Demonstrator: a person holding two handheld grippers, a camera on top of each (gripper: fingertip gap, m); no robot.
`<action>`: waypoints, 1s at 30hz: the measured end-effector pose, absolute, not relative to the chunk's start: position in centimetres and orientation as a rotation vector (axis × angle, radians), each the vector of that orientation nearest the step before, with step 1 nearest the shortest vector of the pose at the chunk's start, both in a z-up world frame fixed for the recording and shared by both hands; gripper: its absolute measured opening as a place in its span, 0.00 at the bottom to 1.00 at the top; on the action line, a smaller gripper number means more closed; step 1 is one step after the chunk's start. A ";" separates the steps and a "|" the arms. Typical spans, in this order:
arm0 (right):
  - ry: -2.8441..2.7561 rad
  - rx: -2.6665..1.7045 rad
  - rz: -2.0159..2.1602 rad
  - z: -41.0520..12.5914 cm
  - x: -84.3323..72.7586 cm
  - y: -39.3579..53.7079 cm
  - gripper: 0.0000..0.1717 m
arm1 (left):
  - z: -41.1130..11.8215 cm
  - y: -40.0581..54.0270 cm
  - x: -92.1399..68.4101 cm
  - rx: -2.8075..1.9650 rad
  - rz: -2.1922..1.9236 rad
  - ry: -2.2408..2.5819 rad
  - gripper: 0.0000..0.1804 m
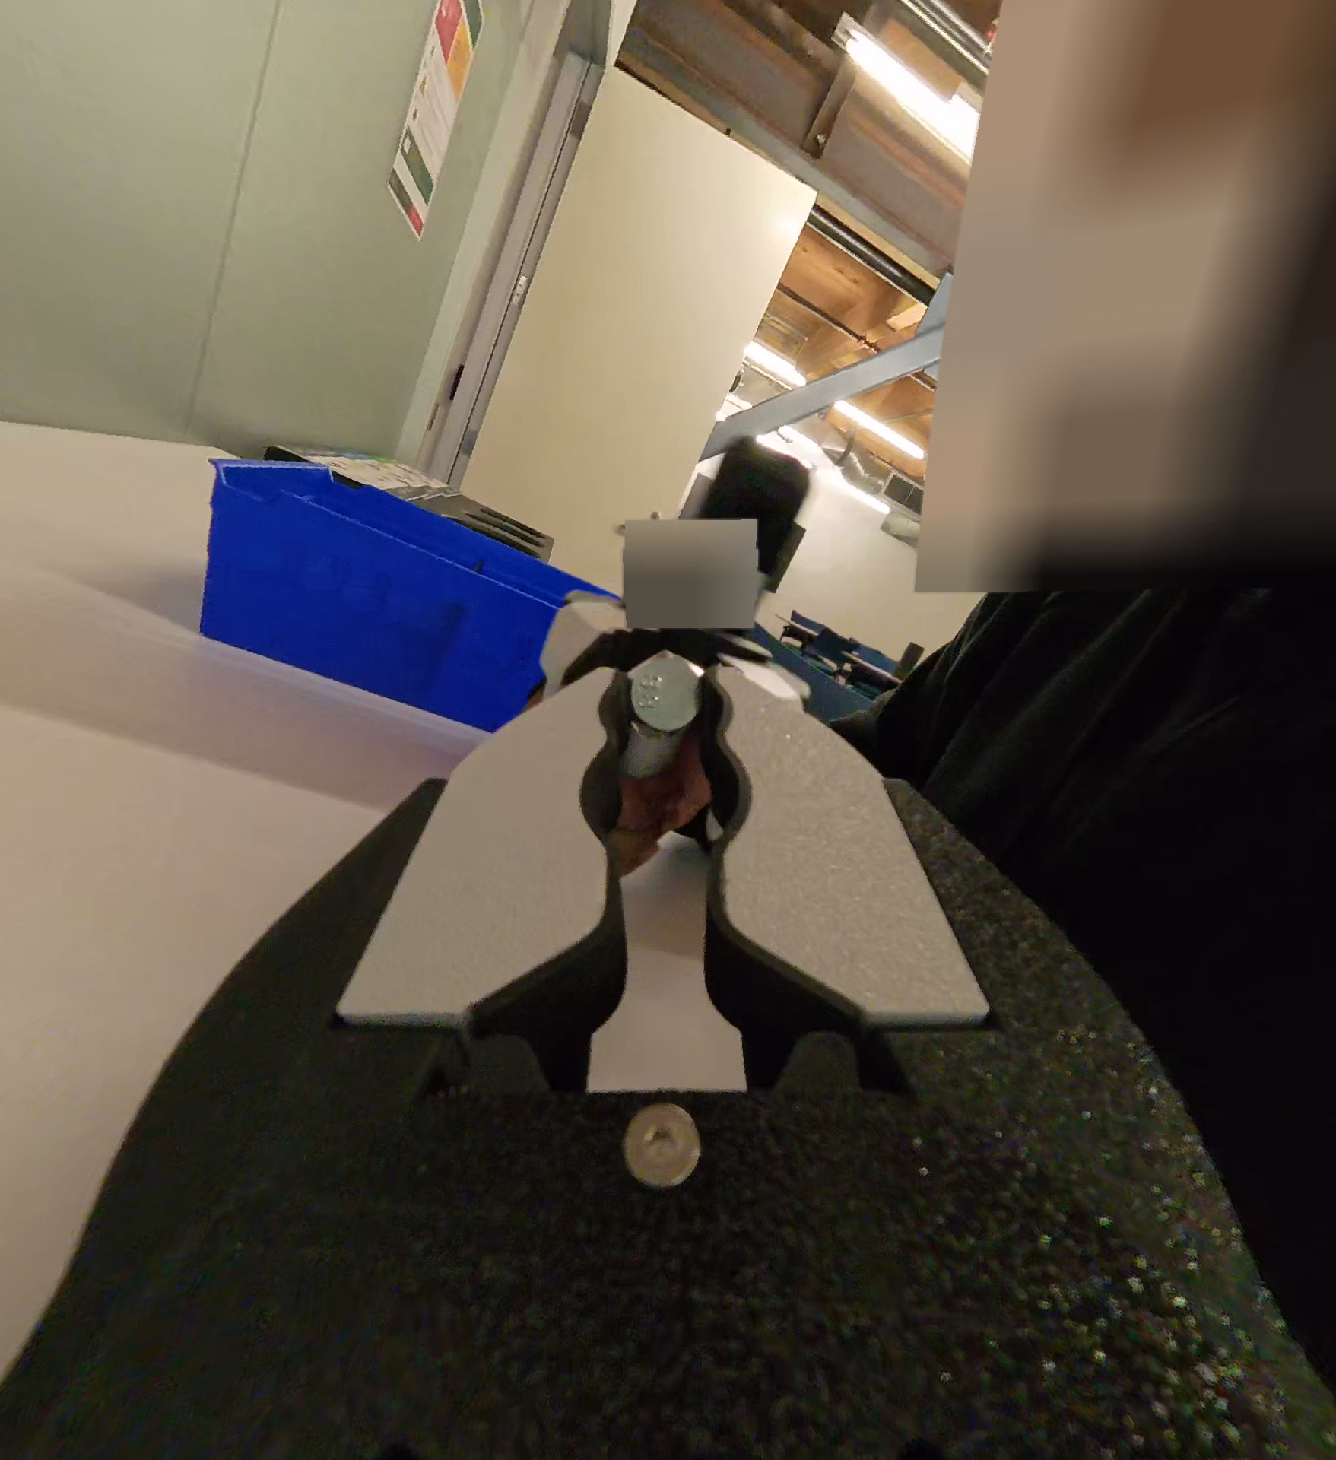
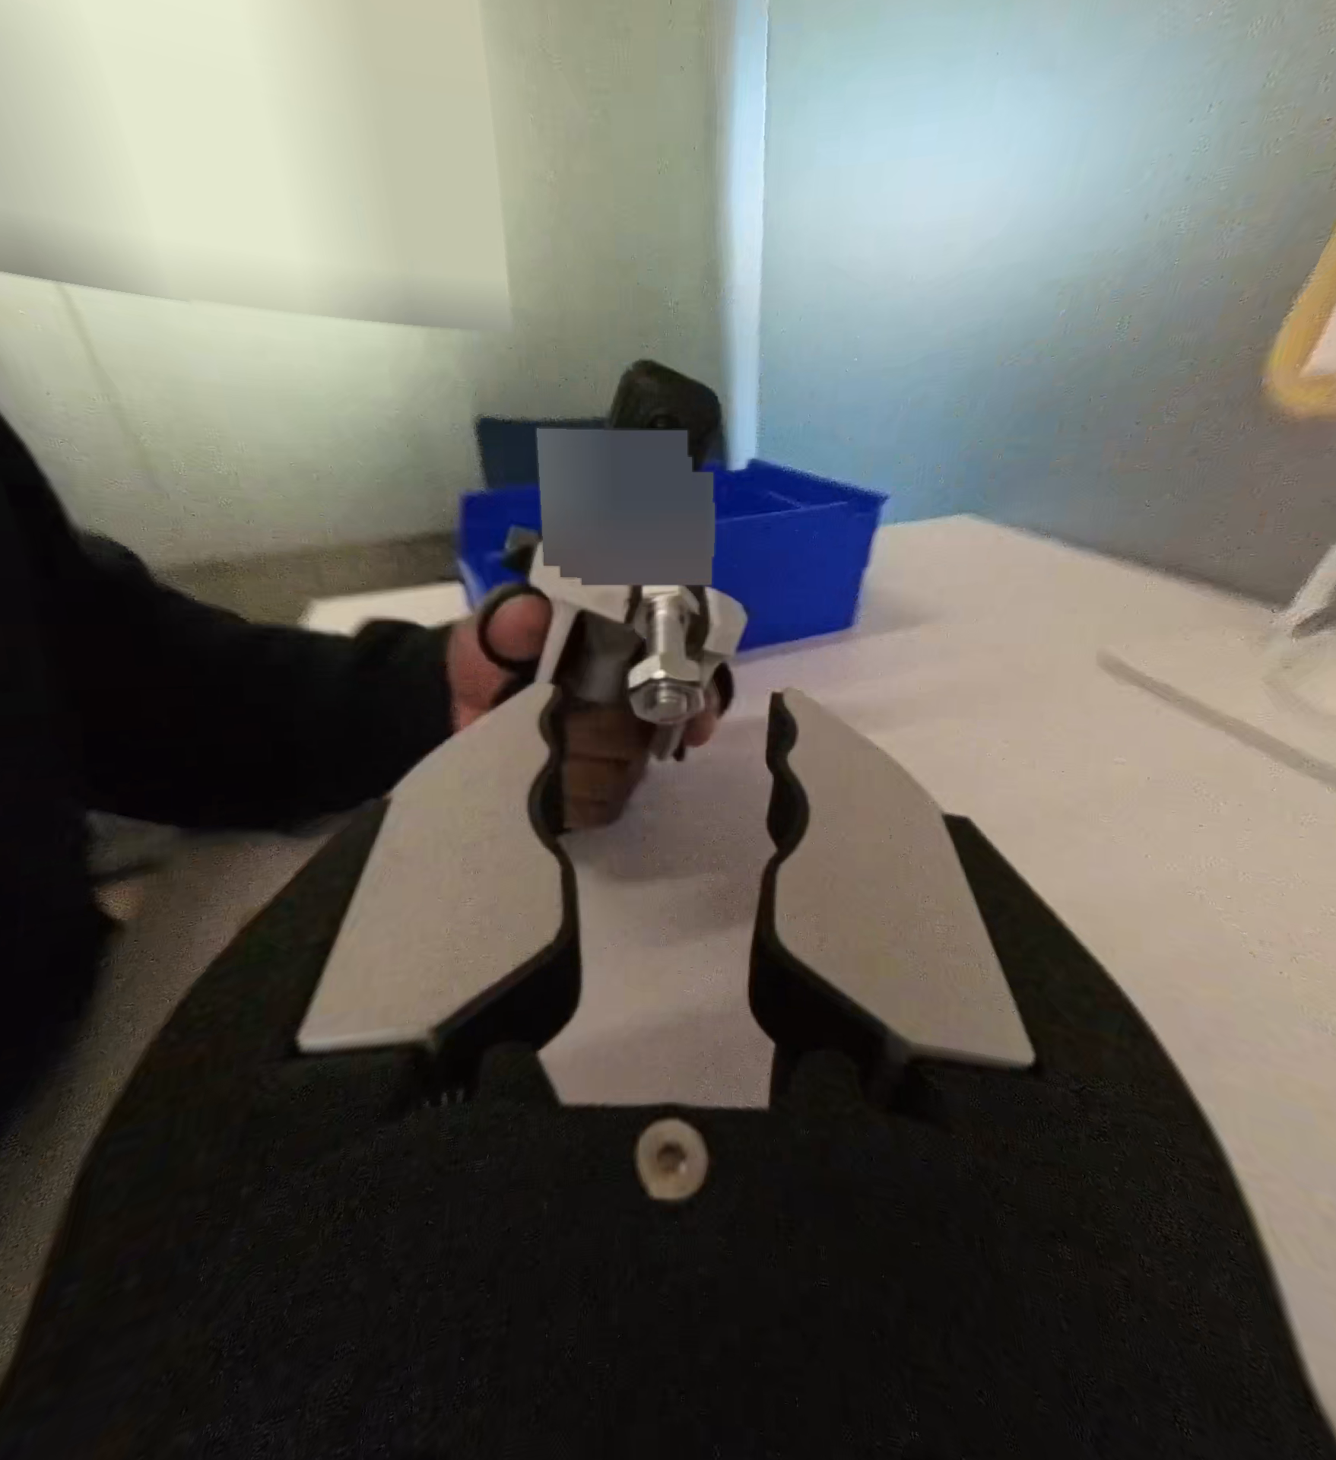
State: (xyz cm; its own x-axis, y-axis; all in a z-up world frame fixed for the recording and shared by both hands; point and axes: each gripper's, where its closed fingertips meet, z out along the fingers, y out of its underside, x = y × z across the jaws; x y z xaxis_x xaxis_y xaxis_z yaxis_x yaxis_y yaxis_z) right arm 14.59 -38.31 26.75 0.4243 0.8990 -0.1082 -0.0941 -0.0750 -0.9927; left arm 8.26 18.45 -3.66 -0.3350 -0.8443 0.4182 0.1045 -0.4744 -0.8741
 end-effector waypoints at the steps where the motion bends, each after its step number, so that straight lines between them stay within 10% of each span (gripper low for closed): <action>1: -0.727 -1.434 1.104 26.8 14.6 -38.3 0.27 | -3.7 18.3 8.3 -1.229 -1.864 1.039 0.09; 6: -0.735 -1.472 1.172 26.2 14.5 -38.5 0.11 | -4.1 18.1 8.5 -1.249 -1.850 1.071 0.09; 13: -1.177 -0.907 -0.240 25.7 14.7 -38.2 0.11 | -5.0 18.8 8.9 -1.353 -1.956 0.980 0.09; 23: -0.623 -1.486 1.336 26.9 14.5 -38.5 0.19 | -3.6 18.2 8.4 -1.219 -1.908 1.021 0.09; 30: -0.913 -1.329 0.690 25.8 14.4 -38.3 0.11 | -4.4 18.5 8.7 -1.301 -1.938 1.009 0.09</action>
State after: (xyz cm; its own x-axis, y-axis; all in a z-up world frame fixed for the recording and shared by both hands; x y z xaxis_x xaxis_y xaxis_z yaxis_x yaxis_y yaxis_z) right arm 14.41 -38.27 25.78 0.4971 0.8529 0.1594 0.0797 0.1380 -0.9872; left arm 8.68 18.46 -4.40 -0.3477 -0.8003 0.4885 0.0587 -0.5386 -0.8405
